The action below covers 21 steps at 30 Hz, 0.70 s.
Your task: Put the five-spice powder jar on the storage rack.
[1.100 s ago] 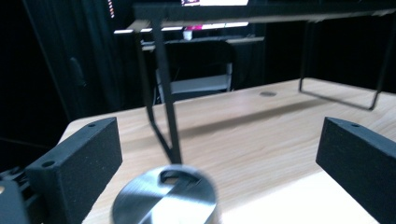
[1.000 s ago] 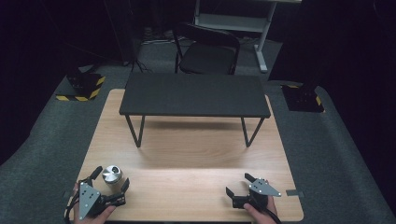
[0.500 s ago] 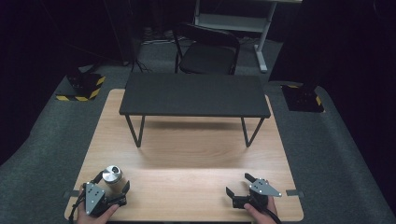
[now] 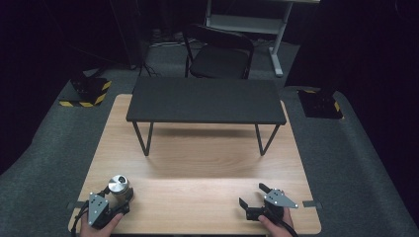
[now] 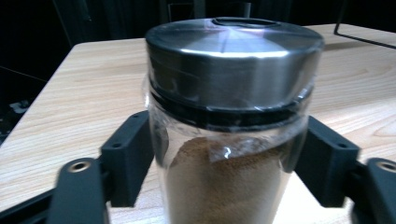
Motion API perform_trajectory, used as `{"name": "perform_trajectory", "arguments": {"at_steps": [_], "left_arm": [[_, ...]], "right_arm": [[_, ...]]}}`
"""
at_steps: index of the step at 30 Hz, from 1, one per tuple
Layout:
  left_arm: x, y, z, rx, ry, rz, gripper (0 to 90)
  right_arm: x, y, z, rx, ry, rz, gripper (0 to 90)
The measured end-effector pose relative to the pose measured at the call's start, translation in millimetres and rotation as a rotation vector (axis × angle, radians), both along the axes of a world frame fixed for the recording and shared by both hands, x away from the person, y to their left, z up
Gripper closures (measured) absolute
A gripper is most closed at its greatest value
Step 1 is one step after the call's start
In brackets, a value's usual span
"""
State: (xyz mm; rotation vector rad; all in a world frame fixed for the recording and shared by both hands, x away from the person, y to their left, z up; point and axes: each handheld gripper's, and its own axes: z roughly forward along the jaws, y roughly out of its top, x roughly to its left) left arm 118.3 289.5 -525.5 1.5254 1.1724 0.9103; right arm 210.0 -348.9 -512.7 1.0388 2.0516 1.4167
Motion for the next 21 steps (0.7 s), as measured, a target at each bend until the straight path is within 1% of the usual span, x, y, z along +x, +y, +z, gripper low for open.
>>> {"name": "perform_trajectory", "arguments": {"at_steps": [9,13,16,18,20,21], "left_arm": [[2.5,2.5,4.6,0.003,0.017,-0.013,30.7],[3.4,1.5,7.1,0.026,0.018,-0.022,30.9],[4.4,0.9,8.4,0.029,0.021,-0.034,30.9],[4.6,-0.3,9.3,0.034,0.014,-0.043,30.9],[4.4,-1.0,11.0,0.017,0.001,-0.057,30.9],[4.4,-1.0,11.0,0.017,0.001,-0.057,30.9]], "right_arm": [[-0.6,-0.1,-0.5,0.001,-0.004,0.000,0.5],[-0.2,-0.1,-0.1,-0.001,-0.003,0.002,0.4],[-0.3,-0.1,-0.2,-0.001,-0.003,0.003,0.5],[-0.3,0.0,-0.1,-0.002,-0.003,0.003,0.5],[0.0,0.1,0.1,-0.003,-0.002,0.004,0.5],[0.0,0.1,0.1,-0.003,-0.002,0.004,0.5]]}}
